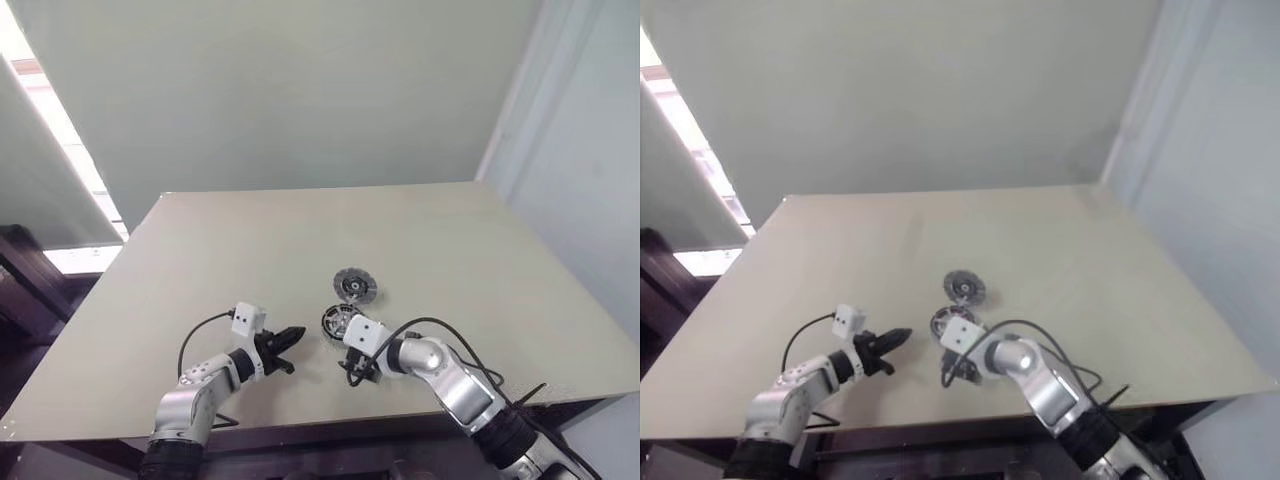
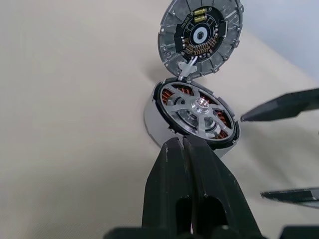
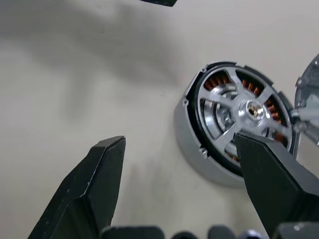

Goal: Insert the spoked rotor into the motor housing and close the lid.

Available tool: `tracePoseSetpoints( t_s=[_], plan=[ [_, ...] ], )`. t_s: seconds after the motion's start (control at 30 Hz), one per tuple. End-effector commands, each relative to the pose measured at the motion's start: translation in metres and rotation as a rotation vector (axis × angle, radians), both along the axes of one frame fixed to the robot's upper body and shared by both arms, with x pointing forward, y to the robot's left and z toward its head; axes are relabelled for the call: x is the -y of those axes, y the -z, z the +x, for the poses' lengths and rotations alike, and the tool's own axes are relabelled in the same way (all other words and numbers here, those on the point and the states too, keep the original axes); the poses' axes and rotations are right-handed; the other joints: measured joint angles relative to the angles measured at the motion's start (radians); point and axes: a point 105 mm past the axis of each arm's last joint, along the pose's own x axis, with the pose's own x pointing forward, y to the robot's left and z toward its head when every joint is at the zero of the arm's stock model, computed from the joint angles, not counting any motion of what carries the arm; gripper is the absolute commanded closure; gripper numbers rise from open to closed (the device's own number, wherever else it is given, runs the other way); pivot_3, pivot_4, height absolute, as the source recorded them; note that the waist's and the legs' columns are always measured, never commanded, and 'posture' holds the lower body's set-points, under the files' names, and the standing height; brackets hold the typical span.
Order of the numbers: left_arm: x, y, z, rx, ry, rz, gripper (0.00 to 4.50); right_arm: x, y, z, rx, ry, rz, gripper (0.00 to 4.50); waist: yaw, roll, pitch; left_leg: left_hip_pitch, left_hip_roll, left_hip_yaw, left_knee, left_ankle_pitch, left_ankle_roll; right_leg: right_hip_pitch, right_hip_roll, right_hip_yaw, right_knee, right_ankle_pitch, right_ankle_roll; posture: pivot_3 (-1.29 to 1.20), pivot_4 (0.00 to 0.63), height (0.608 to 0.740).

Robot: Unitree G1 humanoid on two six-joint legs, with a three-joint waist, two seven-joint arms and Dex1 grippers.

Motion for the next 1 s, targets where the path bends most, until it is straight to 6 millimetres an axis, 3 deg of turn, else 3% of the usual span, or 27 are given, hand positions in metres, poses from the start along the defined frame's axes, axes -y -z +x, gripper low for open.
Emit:
tracePoseSetpoints(
  t_s=[0.03, 1.0],
  plan=[
    [-0.003, -0.009, 0.003, 0.045, 0.007, 0.015, 4.5, -0.008, -0.01, 0.006, 0.06, -0.039, -0.002, 0.71, 0.001, 0.0, 0.0, 0.0, 0.0, 0.0, 0.0, 0.0, 0.0, 0.0, 0.0, 0.0, 0.0, 0.0, 0.0, 0.0, 0.0, 0.74],
    [-0.007, -0.007, 0.002, 0.067, -0.039, 0.017, 4.5, -0.017, 0.01, 0.013, 0.068, -0.129, -0.101, 0.71, 0.0, 0.0, 0.0, 0.001, 0.0, 0.0, 0.0, 0.0, 0.0, 0.001, 0.0, 0.0, 0.001, 0.0, 0.0, 0.0, 0.0, 0.74]
  ],
)
